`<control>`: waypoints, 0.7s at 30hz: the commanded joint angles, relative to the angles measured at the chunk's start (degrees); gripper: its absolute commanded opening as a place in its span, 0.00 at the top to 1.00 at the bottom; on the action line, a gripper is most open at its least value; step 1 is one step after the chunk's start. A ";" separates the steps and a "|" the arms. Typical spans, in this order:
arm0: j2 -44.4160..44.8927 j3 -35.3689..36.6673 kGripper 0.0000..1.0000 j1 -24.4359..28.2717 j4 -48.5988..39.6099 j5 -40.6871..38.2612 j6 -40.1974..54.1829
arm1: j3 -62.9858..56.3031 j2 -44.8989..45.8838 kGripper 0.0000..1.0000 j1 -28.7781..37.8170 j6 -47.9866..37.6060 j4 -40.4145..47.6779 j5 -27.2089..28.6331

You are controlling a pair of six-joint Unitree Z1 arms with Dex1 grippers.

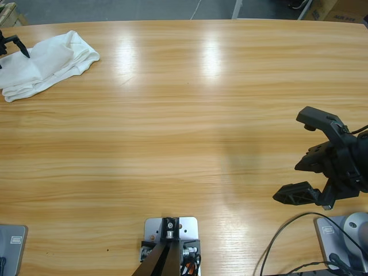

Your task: Fold clothes

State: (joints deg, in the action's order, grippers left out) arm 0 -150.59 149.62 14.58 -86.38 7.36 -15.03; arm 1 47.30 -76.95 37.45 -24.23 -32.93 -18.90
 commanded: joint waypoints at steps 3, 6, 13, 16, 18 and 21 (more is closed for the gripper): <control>1.32 2.01 0.00 0.16 -8.01 -2.79 1.39 | -0.30 0.91 0.05 -0.89 1.08 -0.88 0.95; 7.10 -1.35 0.00 -4.96 -8.19 -1.94 1.11 | -0.45 0.33 0.05 -0.89 1.21 -0.26 1.78; 27.03 -29.91 0.00 -12.75 2.47 1.15 -3.25 | -3.41 3.09 0.05 -0.89 0.85 1.37 2.69; 38.74 -54.93 0.00 -11.46 17.14 0.96 -4.41 | -4.88 5.13 0.05 -0.89 0.68 1.51 2.69; 43.40 -66.90 0.00 -11.41 24.21 0.73 -5.48 | -5.61 6.10 0.05 -0.84 0.59 1.69 2.53; 45.02 -75.65 0.00 -11.46 30.27 -0.04 -7.55 | -5.90 7.22 0.05 -0.63 0.50 1.60 2.09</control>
State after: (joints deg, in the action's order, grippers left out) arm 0 -113.55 94.82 2.79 -69.16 7.70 -19.18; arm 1 44.24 -73.08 37.29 -23.75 -31.64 -16.65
